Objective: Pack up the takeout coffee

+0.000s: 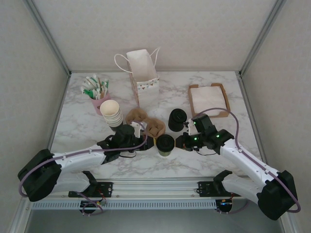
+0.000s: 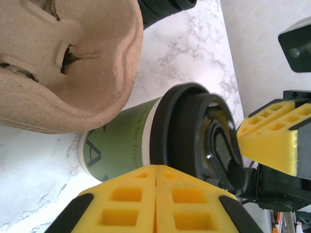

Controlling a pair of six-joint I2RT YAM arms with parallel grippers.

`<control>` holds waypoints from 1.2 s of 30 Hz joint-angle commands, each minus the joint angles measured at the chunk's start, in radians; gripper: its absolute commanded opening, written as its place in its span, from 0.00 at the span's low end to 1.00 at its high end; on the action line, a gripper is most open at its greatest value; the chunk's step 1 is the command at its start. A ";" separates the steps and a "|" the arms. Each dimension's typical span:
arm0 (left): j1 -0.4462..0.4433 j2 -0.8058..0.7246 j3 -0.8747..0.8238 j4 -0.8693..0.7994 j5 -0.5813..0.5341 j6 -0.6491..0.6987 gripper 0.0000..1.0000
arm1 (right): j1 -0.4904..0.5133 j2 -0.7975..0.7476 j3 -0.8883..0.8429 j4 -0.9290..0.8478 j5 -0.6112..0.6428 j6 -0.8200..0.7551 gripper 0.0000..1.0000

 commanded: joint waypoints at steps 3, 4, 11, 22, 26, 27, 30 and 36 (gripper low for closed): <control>0.005 -0.076 0.017 -0.110 -0.069 0.011 0.10 | 0.008 -0.039 0.096 -0.097 0.031 -0.043 0.20; 0.007 -0.092 0.029 -0.135 -0.079 0.014 0.11 | 0.008 -0.041 0.110 -0.106 0.032 -0.050 0.23; 0.009 -0.210 0.174 -0.333 -0.156 0.027 0.31 | 0.008 -0.061 0.243 -0.201 0.047 -0.100 0.50; 0.010 -0.306 0.457 -0.613 -0.262 0.044 0.88 | 0.007 -0.054 0.472 -0.392 0.073 -0.207 0.90; 0.011 -0.269 0.581 -0.686 -0.333 0.105 1.00 | 0.002 -0.037 0.534 -0.425 0.124 -0.224 0.99; 0.011 -0.252 0.617 -0.704 -0.361 0.128 1.00 | 0.002 -0.022 0.553 -0.432 0.135 -0.228 0.99; 0.011 -0.201 0.712 -0.742 -0.458 0.173 1.00 | -0.008 0.045 0.646 -0.493 0.173 -0.250 0.99; 0.014 -0.142 0.807 -0.764 -0.563 0.156 1.00 | -0.019 0.180 0.831 -0.632 0.301 -0.198 0.99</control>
